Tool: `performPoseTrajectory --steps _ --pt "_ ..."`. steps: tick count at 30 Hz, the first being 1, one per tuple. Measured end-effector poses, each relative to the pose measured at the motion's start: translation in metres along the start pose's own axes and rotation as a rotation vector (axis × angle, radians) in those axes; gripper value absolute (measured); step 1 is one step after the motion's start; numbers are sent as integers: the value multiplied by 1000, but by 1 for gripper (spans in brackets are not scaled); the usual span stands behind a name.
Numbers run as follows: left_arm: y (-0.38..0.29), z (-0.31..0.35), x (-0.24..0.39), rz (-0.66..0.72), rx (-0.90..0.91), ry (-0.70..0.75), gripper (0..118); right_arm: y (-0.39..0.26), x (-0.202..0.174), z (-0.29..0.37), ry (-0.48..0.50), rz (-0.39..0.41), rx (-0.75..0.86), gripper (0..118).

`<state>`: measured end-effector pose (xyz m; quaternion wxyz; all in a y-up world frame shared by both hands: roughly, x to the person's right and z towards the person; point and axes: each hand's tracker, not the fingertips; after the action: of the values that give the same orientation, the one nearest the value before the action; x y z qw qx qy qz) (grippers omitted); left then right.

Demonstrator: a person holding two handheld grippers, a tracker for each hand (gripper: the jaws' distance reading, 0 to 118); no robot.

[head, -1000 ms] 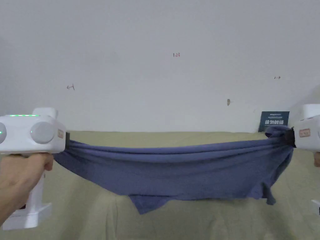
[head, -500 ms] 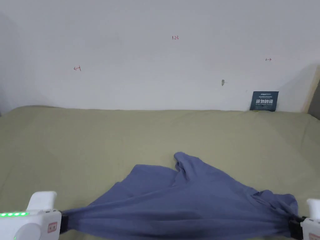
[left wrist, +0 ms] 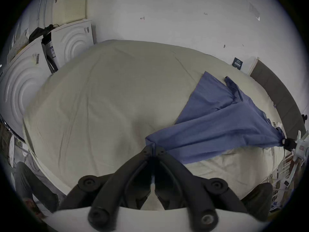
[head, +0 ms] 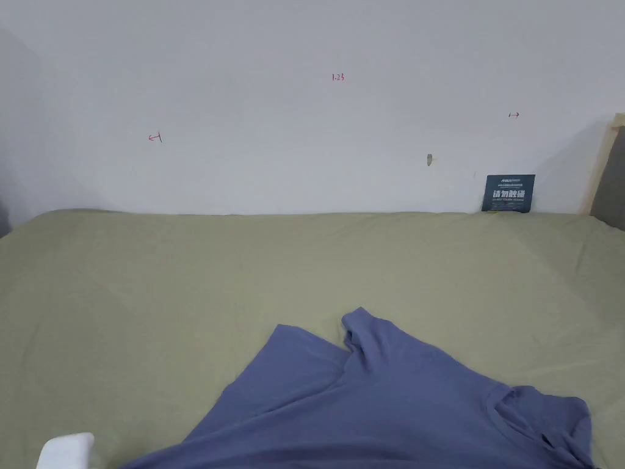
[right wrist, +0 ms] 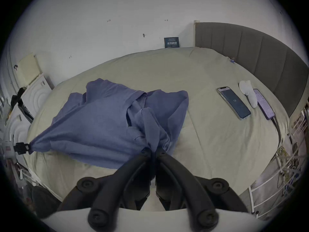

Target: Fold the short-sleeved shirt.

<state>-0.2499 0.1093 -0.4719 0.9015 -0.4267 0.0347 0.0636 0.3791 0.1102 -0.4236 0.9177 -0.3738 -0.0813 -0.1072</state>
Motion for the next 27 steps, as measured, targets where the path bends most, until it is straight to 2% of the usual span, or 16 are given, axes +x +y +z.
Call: performPoseTrajectory --steps 5,6,7,8,9,10,11,14,16,17,18,19,20,21,24,27 --pt "3 -6 -2 7 -2 -7 0 6 4 -5 -1 5 -4 6" --pt "2 -8 -3 10 -3 -15 4 7 5 -6 4 5 -9 11" --pt "1 -9 -3 18 -6 -22 13 4 5 -4 6 5 -10 27" --pt "-1 -10 -4 19 -7 -25 31 3 5 -4 -1 2 -4 59" --pt "-3 -9 -5 20 -5 -26 78 3 6 -3 -27 -6 8 94" --pt "-5 -7 -5 22 7 -32 111 4 7 -1 -31 -9 1 104" --pt "-6 -6 -4 21 15 -28 118 1 8 5 -13 -24 14 104" --pt "-10 7 1 9 101 9 117 5 -4 29 -16 4 94 104" --pt "-11 24 9 -3 156 -7 113 6 -17 49 -39 12 126 100" --pt "-12 32 15 -14 192 -2 98 7 -23 60 -43 4 157 84" --pt "-9 49 23 -20 225 21 54 5 -28 70 -10 -9 213 33" --pt "-4 71 32 -31 271 16 9 3 -35 83 -14 -5 264 3" --pt "-6 81 39 -42 304 14 0 2 -43 94 -55 15 312 2" --pt "-8 87 44 -52 313 27 0 -2 -51 100 -87 28 336 2" --pt "-12 121 58 -59 358 -28 0 -10 -69 126 -50 70 363 2" --pt "-26 145 69 -78 420 -16 0 -25 -89 151 -45 115 429 2"
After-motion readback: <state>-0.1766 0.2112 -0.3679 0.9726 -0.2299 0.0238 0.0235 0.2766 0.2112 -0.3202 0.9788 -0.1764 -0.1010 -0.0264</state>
